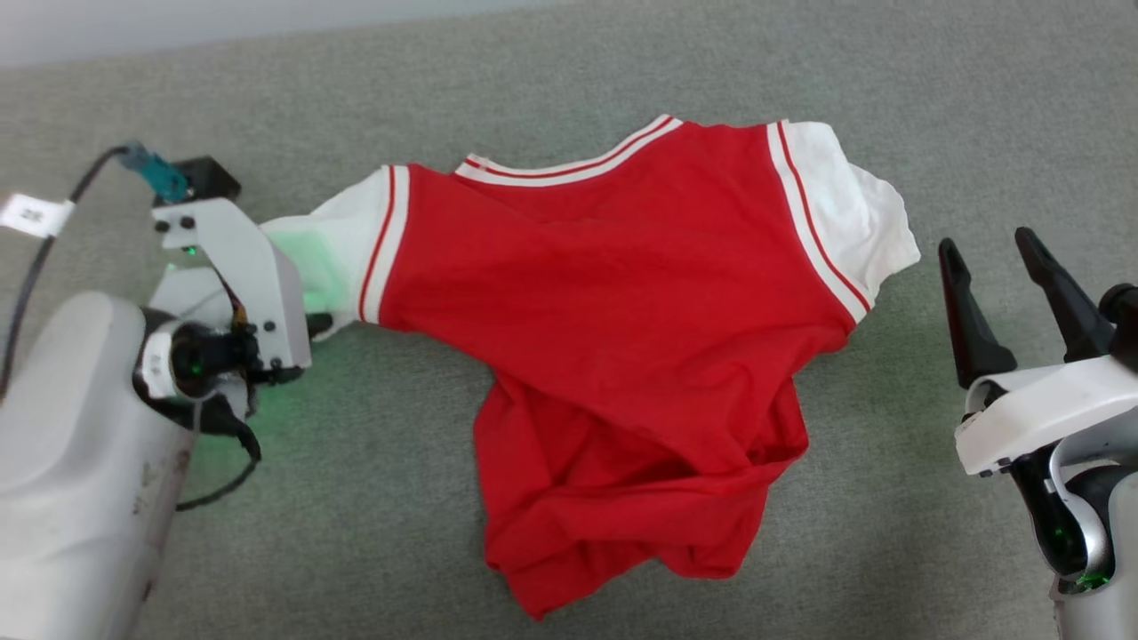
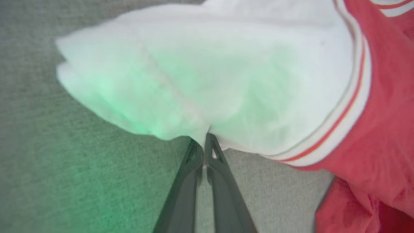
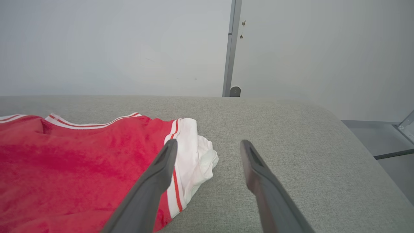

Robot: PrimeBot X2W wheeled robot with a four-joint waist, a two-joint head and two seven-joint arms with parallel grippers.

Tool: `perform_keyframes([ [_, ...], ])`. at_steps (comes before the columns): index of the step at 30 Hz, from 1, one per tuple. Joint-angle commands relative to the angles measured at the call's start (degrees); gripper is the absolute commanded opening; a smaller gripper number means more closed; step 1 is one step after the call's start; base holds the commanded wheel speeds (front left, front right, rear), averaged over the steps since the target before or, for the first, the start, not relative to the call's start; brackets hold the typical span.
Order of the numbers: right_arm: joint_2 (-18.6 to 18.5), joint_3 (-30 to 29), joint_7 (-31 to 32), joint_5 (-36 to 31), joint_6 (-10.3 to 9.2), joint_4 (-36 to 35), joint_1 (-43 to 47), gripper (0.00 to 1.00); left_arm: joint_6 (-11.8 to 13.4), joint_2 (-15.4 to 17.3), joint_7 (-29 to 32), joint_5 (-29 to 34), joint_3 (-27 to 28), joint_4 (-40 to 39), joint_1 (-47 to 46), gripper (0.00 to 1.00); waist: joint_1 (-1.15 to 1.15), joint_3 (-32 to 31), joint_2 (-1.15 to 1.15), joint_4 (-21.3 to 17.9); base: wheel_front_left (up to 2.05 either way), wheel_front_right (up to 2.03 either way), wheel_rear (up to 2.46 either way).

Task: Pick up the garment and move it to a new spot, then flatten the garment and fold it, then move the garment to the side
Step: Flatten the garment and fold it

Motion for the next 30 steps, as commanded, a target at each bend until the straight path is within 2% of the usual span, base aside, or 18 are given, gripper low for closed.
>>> perform_keyframes([
  [1, -0.1, -0.2, 0.4, -0.4, -0.08, -0.3, 1.1, 1.0, 0.2, -0.2, 2.1, 0.0, -1.9, 1.1, 5.3, 0.0, 0.0, -1.5, 0.0, 1.3, 0.0, 0.0, 0.0],
  [12, -0.8, 0.0, 2.4, -0.6, -0.08, -0.5, 3.5, 1.0, 3.1, 2.6, 5.9, -0.9, -2.1, -10.2, 10.6, 0.0, 0.0, -7.4, 0.0, 4.8, 0.0, 0.0, 0.0],
  [19, -1.5, -0.5, 4.5, 0.2, -0.08, -1.6, 6.3, 1.0, 7.2, 6.7, 8.1, -0.9, -1.8, -21.1, 19.9, 0.0, 0.0, -11.0, 0.0, 6.8, 0.0, 0.0, 0.0],
  [25, -1.3, -1.0, 5.8, 0.4, -0.08, -2.7, 7.8, 1.0, 9.2, 8.7, 6.9, -1.1, -0.8, -23.4, 25.7, 0.0, 0.0, -12.0, 0.0, 7.1, 0.0, 0.0, 0.0],
  [30, -0.9, -0.8, 6.3, 0.5, -0.08, -3.0, 8.2, 1.0, 9.4, 8.1, 5.2, -1.6, -0.3, -22.2, 27.2, 0.0, 0.0, -12.4, 0.0, 7.1, 0.0, 0.0, 0.0],
])
